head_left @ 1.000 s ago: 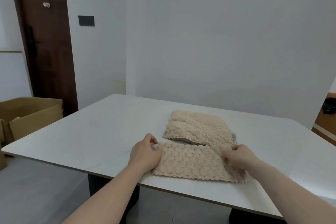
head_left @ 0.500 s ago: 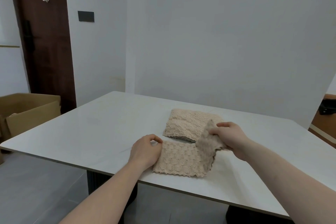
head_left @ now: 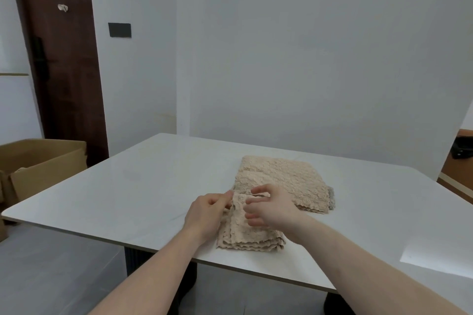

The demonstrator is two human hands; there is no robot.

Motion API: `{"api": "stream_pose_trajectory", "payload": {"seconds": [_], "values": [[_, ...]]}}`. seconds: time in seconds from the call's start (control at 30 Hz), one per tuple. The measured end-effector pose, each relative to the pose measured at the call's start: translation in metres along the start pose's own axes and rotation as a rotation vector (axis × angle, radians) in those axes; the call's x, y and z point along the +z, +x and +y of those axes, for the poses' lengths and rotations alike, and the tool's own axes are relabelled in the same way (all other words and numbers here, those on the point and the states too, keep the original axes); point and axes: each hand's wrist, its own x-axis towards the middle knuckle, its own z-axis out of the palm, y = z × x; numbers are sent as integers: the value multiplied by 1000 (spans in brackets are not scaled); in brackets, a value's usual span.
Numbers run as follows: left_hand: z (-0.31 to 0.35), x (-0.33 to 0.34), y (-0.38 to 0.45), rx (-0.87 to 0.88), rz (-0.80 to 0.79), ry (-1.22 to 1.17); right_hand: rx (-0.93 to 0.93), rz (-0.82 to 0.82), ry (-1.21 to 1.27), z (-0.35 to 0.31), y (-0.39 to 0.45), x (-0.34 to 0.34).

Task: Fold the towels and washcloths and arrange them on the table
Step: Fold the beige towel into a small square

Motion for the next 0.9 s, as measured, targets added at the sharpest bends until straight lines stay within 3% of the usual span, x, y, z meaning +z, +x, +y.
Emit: {"api": "stream_pose_trajectory", "payload": {"seconds": [0.07, 0.17, 0.23, 0.57, 0.73, 0.9], "values": [[-2, 1, 1, 13, 2, 49, -109, 53, -52, 7, -2, -4], [-5, 1, 3, 13, 30, 104, -328, 266, -336, 22, -3, -18], [-6, 2, 5, 15, 47, 117, -386, 312, -444, 37, -5, -28], [-9, 5, 8, 6, 77, 140, -406, 221, -607, 86, -3, -34], [-12, 7, 7, 85, 129, 355, -368, 127, -772, 88, -3, -32], [-11, 7, -4, 319, 140, 259, -272, 23, -978, 86, 0, -26]]}}
